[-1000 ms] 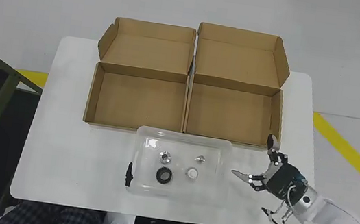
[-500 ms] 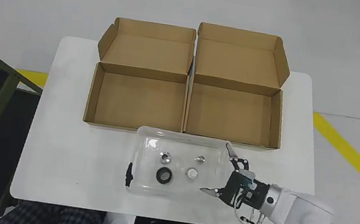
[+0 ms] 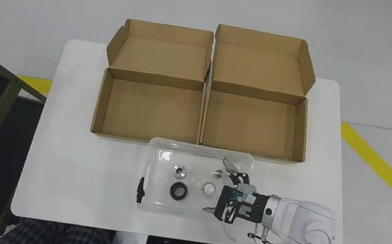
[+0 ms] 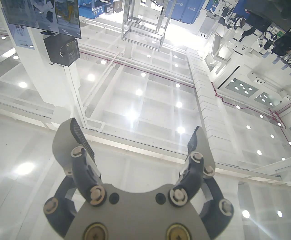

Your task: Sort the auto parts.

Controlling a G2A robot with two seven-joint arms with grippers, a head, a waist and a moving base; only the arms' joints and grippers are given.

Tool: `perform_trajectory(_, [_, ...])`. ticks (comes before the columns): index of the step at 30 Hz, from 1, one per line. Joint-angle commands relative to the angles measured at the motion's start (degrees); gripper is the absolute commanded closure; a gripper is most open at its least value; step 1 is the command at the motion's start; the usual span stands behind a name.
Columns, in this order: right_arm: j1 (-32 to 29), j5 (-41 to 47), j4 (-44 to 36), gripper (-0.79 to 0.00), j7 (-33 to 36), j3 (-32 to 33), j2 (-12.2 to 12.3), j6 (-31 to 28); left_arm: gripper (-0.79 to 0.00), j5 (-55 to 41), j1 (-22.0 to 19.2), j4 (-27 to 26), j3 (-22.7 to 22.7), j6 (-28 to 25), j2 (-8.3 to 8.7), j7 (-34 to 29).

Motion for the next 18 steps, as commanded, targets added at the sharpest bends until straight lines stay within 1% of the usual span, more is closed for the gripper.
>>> perform_trajectory(1, [0.6,0.2,0.6,-0.785,1.0,-0.8,0.0,0.1,-0.785,0.0,0.0,0.0,0.0,0.0,0.0,0.0])
perform_trajectory(8, [2.4,1.1,2.8,-0.785,3.6,-3.0,0.1,1.1,-0.785,0.0,0.0,0.0,0.0,0.0,0.0,0.0])
perform_trajectory(10, [2.8,1.3,3.3,-0.742,4.1,-3.4,0.1,1.2,-0.785,0.0,0.0,0.0,0.0,0.0,0.0,0.0])
perform_trajectory(13, [3.3,1.5,4.0,-0.606,4.7,-3.9,0.2,1.4,-0.785,0.0,0.0,0.0,0.0,0.0,0.0,0.0])
perform_trajectory(14, [3.5,1.6,4.1,-0.526,4.8,-4.1,0.2,1.3,-0.785,0.0,0.0,0.0,0.0,0.0,0.0,0.0])
perform_trajectory(15, [3.6,1.6,4.3,-0.489,4.9,-4.2,0.3,1.4,-0.785,0.0,0.0,0.0,0.0,0.0,0.0,0.0])
perform_trajectory(17, [3.8,1.7,4.5,-0.366,5.1,-4.4,0.4,1.3,-0.785,0.0,0.0,0.0,0.0,0.0,0.0,0.0])
perform_trajectory(18, [3.9,1.7,4.6,-0.351,5.2,-4.5,0.4,1.3,-0.785,0.0,0.0,0.0,0.0,0.0,0.0,0.0])
